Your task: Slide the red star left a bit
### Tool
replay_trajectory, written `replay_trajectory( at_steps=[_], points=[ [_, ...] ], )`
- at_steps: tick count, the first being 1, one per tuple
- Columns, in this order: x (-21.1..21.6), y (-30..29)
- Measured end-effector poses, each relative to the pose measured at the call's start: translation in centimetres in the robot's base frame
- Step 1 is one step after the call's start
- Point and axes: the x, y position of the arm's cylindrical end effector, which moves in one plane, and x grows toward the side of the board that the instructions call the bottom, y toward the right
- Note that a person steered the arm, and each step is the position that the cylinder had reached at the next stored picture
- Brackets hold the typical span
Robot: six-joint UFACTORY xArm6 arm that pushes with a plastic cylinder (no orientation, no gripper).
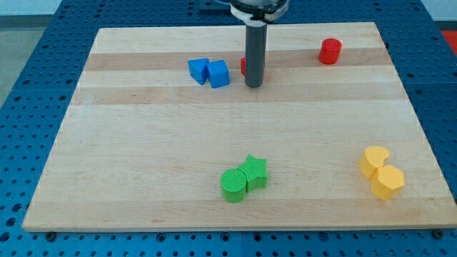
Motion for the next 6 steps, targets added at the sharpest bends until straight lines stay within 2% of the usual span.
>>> replay_trajectory(
  at_steps=[2, 3, 6],
  points=[
    [1.6, 9.9],
    [-3.2, 11.1],
    [-4.2, 3.1]
  ],
)
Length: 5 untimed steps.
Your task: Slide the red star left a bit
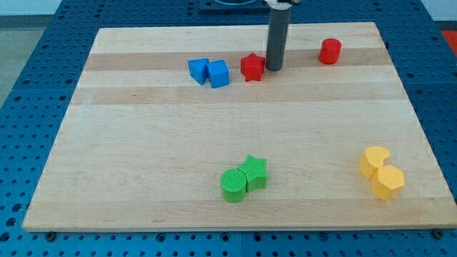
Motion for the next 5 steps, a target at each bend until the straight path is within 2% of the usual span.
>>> replay_trajectory(
  at_steps=[2, 5],
  points=[
    [0.2, -1.6],
    [6.9, -2.3]
  ],
)
